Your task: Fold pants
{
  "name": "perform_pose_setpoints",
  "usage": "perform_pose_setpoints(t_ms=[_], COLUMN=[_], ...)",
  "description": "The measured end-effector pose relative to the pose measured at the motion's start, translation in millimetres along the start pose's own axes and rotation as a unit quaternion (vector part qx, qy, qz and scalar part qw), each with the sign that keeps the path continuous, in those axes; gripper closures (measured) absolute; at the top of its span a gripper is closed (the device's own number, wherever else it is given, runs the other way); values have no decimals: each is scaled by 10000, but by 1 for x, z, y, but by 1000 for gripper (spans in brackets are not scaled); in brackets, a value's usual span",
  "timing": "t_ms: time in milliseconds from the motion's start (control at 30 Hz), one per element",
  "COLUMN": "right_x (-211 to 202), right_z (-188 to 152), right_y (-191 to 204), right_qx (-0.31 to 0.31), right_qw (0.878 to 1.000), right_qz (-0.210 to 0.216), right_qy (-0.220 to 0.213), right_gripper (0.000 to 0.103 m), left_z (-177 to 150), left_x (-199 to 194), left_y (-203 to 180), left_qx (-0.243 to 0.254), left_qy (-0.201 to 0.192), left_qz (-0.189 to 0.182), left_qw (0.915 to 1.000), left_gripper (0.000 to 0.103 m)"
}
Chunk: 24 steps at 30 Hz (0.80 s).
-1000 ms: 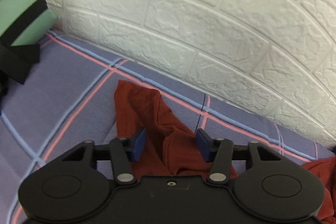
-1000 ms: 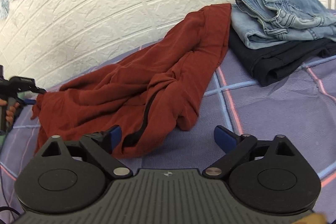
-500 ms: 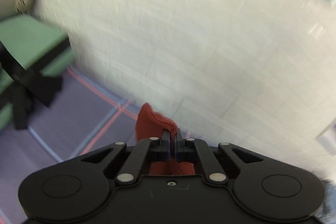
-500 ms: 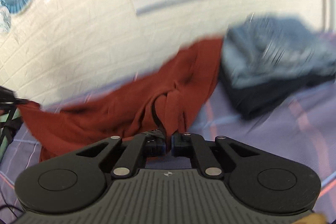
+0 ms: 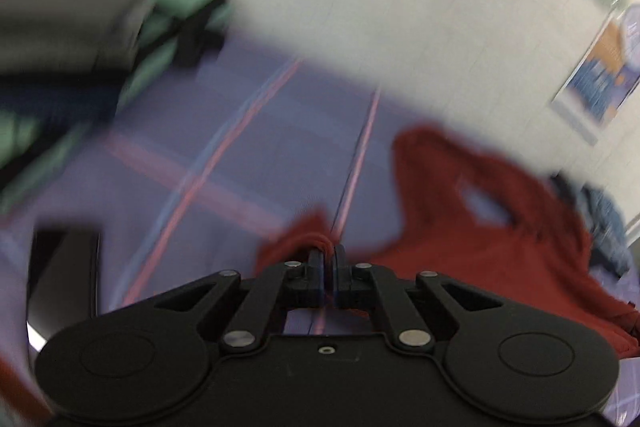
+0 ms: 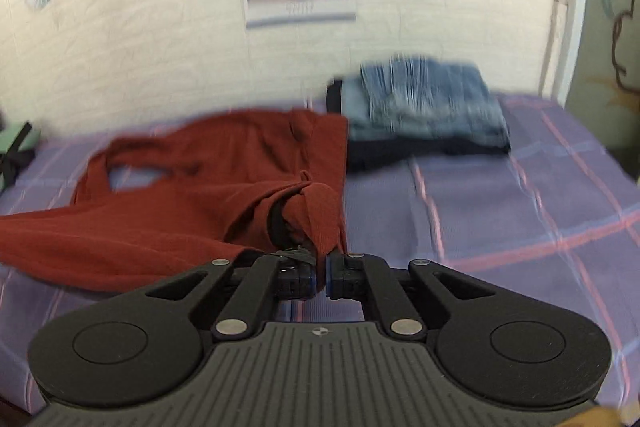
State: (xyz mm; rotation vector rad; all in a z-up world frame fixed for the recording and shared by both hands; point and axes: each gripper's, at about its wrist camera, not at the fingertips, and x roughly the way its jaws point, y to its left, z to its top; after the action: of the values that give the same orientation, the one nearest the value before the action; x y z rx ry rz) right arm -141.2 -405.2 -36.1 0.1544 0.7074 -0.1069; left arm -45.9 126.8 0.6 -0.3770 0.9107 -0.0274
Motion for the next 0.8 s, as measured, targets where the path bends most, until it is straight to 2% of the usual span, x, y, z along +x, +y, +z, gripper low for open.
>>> perform_pose_setpoints(t_ms=[67,100,133,167,200,267,300,367,467,567,700,800], right_x=[13,20,23,25,22,14,10,7,6,10,10,9], right_z=[-23,-31,-36,-39,-39,-32,-29,-24,-27,-32,-36,-38], right_y=[-5,-6,-4,-2,0,-2,-5,-11,-12,-9,-12,-19], right_qx=[216,220,142,41,-52,-38,51,282,370,280,278,443], right_qw=[9990,9982,9978,9977,9979,9989,9993,9993,9991,9994,9988,9984], right_qz=[47,39,21,-17,-80,-109,-107,-163,-157,-157,-382,-332], right_qy=[385,560,649,670,639,449,343,196,133,142,109,60], right_gripper=[98,92,88,74,66,58,48,34,30,15,9,7], left_z=[-29,-36,-41,-41,-38,-30,-23,-9,4,13,16,10], left_x=[18,22,20,16,10,-4,-10,-17,-8,14,48,60], left_y=[20,28,43,54,59,64,63,54,37,20,2,2], left_qx=[-280,-471,-686,-880,-1025,-1125,-1055,-853,-503,22,531,697], left_qy=[457,552,566,485,362,48,-140,-446,-547,-498,-164,-11], left_qz=[246,340,355,364,364,457,509,530,281,183,117,215], left_qw=[9983,9968,9954,9943,9934,9926,9930,9939,9968,9986,9984,9973], left_gripper=[9,0,0,0,0,0,0,0,0,0,0,0])
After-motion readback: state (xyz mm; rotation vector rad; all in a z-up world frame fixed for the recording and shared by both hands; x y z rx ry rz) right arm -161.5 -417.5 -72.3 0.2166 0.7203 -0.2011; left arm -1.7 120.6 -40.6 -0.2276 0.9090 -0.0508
